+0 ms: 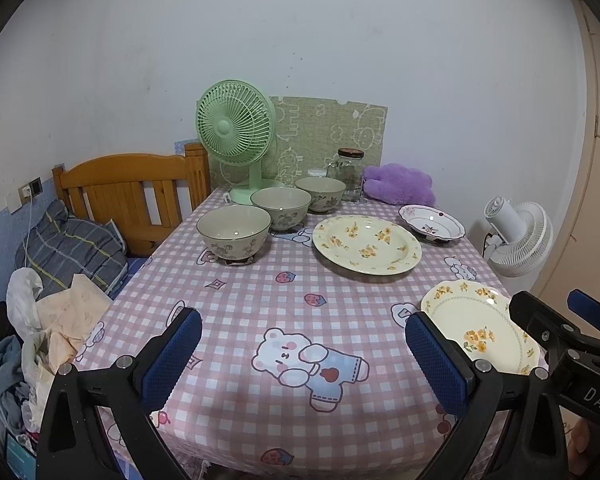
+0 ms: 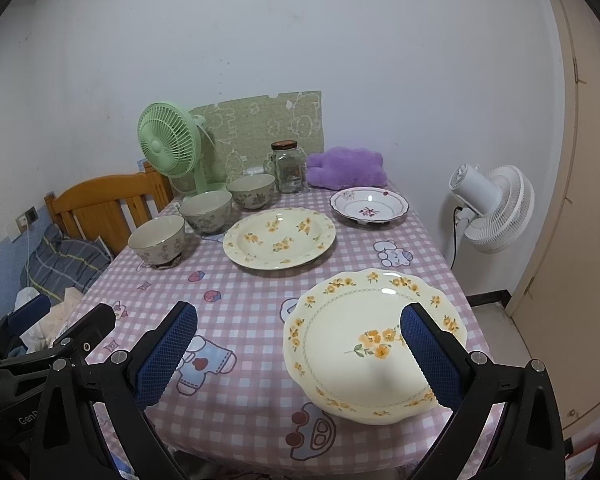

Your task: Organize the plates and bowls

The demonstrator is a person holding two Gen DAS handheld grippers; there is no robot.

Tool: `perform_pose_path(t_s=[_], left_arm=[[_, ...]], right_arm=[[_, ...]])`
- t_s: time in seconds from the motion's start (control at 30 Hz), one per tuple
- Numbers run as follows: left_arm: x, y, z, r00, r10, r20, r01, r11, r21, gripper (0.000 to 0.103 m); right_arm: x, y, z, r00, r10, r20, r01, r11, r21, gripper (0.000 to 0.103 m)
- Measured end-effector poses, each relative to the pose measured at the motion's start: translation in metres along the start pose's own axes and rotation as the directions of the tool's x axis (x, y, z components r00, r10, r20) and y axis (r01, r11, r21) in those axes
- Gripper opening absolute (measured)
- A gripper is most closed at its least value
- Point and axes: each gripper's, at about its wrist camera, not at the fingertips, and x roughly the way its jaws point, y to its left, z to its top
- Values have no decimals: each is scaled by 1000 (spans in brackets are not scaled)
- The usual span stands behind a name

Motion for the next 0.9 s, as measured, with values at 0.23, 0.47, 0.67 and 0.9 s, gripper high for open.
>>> perform_pose_path(t_s=[0.23, 0.47, 0.67, 0.9], left_arm=[[-3, -1, -2, 1000, -1, -3, 1, 1000, 0, 102], [-3, -4, -3, 1000, -3, -4, 3, 1000, 3, 102], [-2, -6, -3, 1000, -1, -6, 1, 1000, 3, 102], [6, 4, 5, 1000, -8, -13, 8, 1000, 4, 101]], right_arm=[[-1, -1, -1, 1000, 1, -5, -1, 1000, 3, 103], [-1, -1, 0, 1000, -3, -7, 3, 1000, 2, 103], [-1, -1, 0, 1000, -8, -9, 8, 1000, 3, 103], [3, 6, 5, 1000, -23, -17, 23, 1000, 1, 103]])
